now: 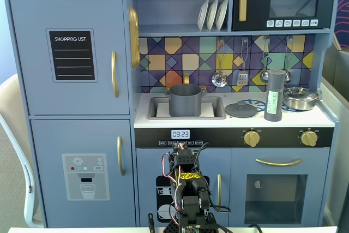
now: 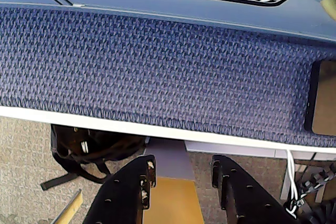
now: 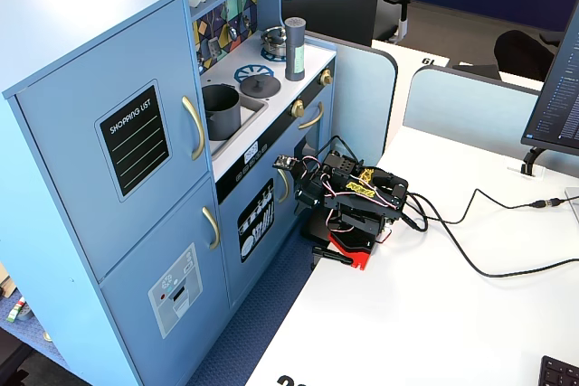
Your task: Put salt in the gray recipient
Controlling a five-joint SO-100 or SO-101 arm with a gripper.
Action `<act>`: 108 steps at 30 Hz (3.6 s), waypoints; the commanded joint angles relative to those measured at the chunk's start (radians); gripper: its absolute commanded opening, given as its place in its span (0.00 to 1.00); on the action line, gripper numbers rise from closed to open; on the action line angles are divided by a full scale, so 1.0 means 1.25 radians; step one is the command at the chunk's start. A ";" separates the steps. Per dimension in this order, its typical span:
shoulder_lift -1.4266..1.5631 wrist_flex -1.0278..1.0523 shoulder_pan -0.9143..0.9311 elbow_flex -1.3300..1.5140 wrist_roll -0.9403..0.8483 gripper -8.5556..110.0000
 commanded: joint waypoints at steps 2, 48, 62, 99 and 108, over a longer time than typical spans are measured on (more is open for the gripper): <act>0.005 0.001 -0.018 0.001 0.001 0.07; -0.460 -0.740 0.688 -0.726 -0.059 0.07; -0.592 -0.928 0.720 -0.730 0.048 0.32; -1.187 -1.081 0.692 -1.185 0.054 0.46; -1.279 -1.080 0.691 -1.284 0.045 0.44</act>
